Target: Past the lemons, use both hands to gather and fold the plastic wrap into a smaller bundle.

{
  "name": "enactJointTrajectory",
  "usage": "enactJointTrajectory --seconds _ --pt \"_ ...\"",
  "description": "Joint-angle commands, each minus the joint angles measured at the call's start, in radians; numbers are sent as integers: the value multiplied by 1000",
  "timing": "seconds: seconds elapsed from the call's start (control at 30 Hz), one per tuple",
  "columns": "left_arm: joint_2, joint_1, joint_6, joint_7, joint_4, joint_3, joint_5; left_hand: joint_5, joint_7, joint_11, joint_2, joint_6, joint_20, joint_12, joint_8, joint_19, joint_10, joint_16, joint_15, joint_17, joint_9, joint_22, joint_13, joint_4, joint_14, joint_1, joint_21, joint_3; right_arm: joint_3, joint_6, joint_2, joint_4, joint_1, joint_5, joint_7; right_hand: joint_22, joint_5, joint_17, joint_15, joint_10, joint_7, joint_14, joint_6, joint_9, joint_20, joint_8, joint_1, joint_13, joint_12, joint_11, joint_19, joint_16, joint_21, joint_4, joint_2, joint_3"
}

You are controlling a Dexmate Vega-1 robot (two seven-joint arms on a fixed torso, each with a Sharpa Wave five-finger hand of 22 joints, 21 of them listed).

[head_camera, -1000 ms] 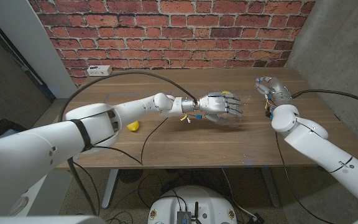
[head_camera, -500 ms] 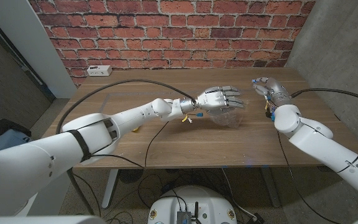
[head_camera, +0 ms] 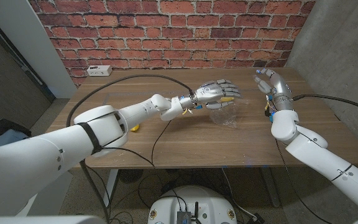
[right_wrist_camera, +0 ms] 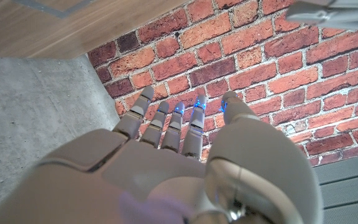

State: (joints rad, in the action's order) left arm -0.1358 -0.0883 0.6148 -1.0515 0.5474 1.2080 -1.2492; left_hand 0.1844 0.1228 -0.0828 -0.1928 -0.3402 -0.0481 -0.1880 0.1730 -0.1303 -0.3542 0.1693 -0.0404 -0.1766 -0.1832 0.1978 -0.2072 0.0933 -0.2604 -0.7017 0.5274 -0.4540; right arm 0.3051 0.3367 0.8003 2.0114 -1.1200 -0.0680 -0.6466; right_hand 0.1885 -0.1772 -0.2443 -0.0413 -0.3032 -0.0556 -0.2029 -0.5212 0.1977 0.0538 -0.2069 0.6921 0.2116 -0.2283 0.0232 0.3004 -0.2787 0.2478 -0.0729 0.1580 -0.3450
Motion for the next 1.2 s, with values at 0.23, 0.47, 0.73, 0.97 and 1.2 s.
enactJointTrajectory --seconds 0.23,0.47,0.73,0.97,1.2 --pt "51 118 155 491 -140 188 463 5 -42 24 -1 101 -10 8 0 62 134 2 -15 2 1 -3 9 68 115 111 -25 -23 -5 -59 -43 -33 -16 -58 -9 1 1 -2 -35 -3 -4 5 8 4 0 2 -16 1 5 -5 8 -3 3 6 1 2" --pt "58 138 171 609 -154 222 532 12 -78 35 -5 140 -16 9 -2 94 190 2 2 0 3 -8 18 94 160 186 -43 -27 -7 -55 -52 -32 -17 -67 -4 1 0 -1 -35 -3 -4 5 9 3 0 3 -19 1 6 -7 8 -3 2 6 2 3" --pt "50 147 181 674 -146 246 571 18 -100 56 -1 151 -5 -5 6 83 192 15 15 0 3 -10 22 97 158 257 -45 -20 -8 -58 -58 -32 -17 -77 0 1 0 -1 -35 -4 -4 5 9 3 1 4 -21 1 6 -5 8 -3 2 4 1 5" --pt "44 148 198 722 -139 246 597 35 -138 74 5 49 -65 -32 25 -97 72 27 33 8 6 -17 27 73 38 334 2 -61 -8 -58 -62 -33 -15 -83 6 1 0 0 -36 -4 -4 4 11 3 2 5 -21 1 7 -4 7 -3 1 2 1 5" --pt "31 140 195 790 -125 233 616 39 -134 73 6 30 -145 -26 20 -129 52 20 32 8 6 -25 27 67 20 347 -6 -89 -12 -55 -66 -30 -19 -84 8 1 -1 1 -34 -4 -4 4 11 3 2 5 -22 1 7 -6 7 -2 0 0 1 6"
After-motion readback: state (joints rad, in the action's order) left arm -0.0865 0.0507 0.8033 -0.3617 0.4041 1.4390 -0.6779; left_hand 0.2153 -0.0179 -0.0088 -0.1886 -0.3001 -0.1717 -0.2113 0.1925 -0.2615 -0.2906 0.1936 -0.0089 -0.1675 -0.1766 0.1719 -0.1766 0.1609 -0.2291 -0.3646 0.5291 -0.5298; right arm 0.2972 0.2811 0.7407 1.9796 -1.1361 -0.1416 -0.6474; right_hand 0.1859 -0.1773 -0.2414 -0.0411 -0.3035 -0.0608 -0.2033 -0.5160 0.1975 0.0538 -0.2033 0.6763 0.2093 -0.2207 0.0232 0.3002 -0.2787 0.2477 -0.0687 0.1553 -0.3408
